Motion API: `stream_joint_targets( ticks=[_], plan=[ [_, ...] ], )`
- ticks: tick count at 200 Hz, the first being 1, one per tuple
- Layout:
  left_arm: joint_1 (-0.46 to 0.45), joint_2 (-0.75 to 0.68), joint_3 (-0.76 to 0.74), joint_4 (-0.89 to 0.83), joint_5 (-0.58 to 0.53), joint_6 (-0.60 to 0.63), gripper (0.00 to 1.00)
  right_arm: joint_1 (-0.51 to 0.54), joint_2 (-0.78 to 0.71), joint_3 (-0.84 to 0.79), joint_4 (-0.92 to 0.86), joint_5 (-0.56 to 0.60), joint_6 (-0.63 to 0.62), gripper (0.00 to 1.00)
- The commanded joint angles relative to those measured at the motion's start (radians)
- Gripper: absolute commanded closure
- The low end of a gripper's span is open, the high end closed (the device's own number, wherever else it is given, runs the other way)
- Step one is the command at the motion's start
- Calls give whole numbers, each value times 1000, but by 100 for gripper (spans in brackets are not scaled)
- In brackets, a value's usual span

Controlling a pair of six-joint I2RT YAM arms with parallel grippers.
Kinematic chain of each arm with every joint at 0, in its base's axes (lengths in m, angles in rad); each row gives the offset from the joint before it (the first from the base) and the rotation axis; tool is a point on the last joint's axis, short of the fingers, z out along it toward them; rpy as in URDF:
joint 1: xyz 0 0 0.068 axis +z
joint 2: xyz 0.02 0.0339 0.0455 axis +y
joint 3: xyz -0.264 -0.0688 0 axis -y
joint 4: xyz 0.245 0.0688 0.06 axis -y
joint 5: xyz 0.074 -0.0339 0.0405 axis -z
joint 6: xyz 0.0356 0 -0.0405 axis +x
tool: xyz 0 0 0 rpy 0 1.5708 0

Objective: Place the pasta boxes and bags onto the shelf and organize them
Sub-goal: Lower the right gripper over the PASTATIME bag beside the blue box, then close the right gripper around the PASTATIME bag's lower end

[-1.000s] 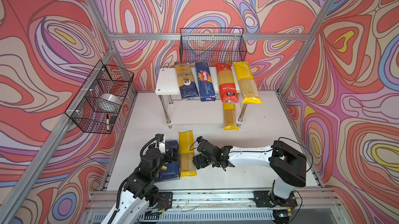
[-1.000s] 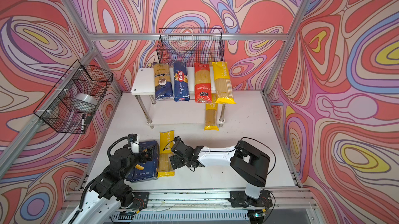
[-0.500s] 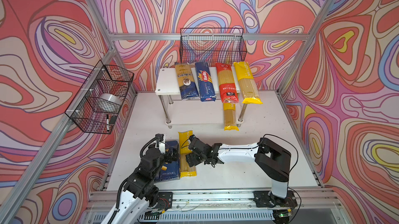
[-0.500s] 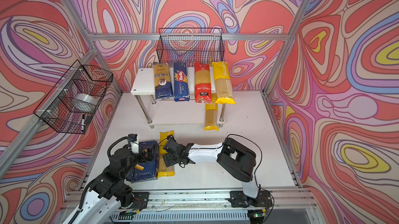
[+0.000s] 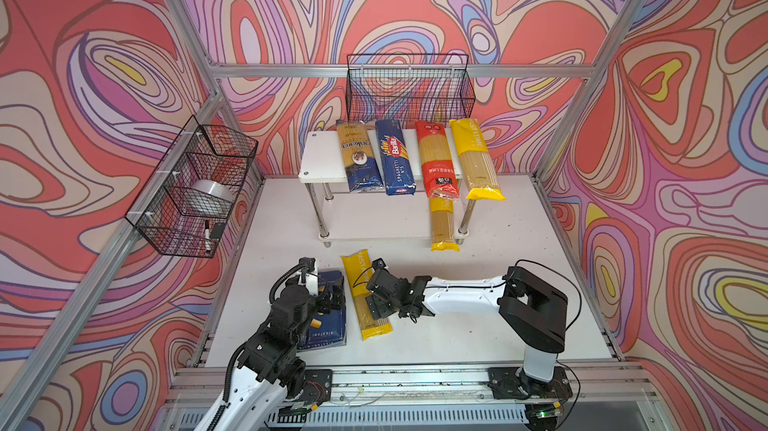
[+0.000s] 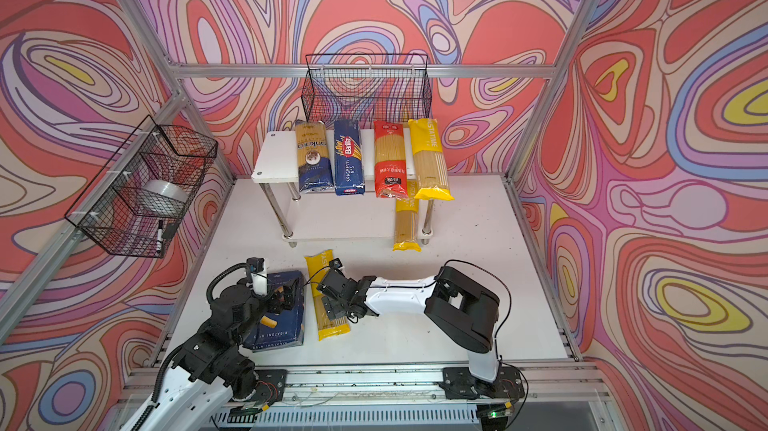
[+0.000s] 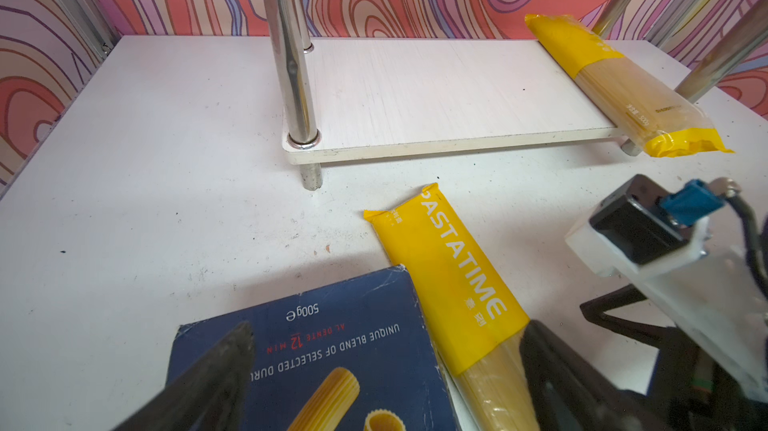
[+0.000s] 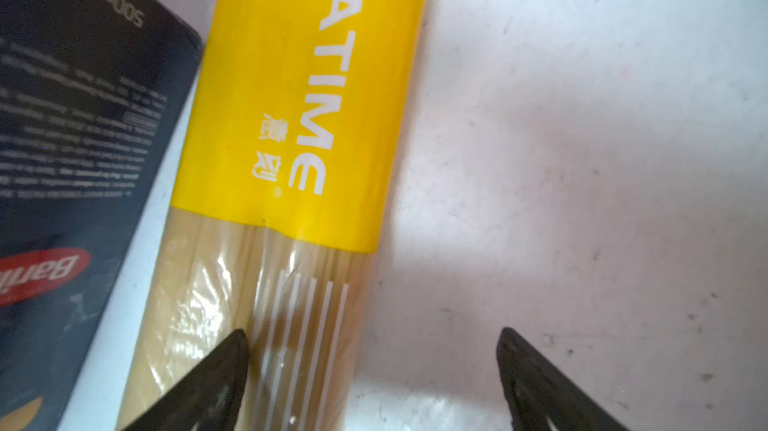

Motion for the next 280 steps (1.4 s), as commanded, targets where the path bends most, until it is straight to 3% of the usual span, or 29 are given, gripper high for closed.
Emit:
stream_joint_targets(
  ticks=[1,27,65,93,137,189,237,280],
  plan=[
    [6,-11,1,-2,-12,7,0,-44,-42,-106,-145,-40,-30,4],
    [6,-11,1,-2,-12,7,0,-44,-200,-189,-30,-161,-81,4],
    [6,-7,2,-2,-12,7,0,-40,-294,-232,53,-172,-179,2],
    [6,-6,3,-1,-12,7,0,-39,-254,-197,56,-186,-267,2],
    [6,-3,1,0,-11,6,0,-26,-134,-102,35,-171,-289,2],
    [6,6,6,3,-9,7,0,15,-31,-85,79,-181,-257,2],
    [6,14,6,5,-6,9,0,18,6,-98,57,-119,-221,2],
    [6,14,6,5,-7,9,0,18,24,-130,84,-137,-207,3]
  ],
)
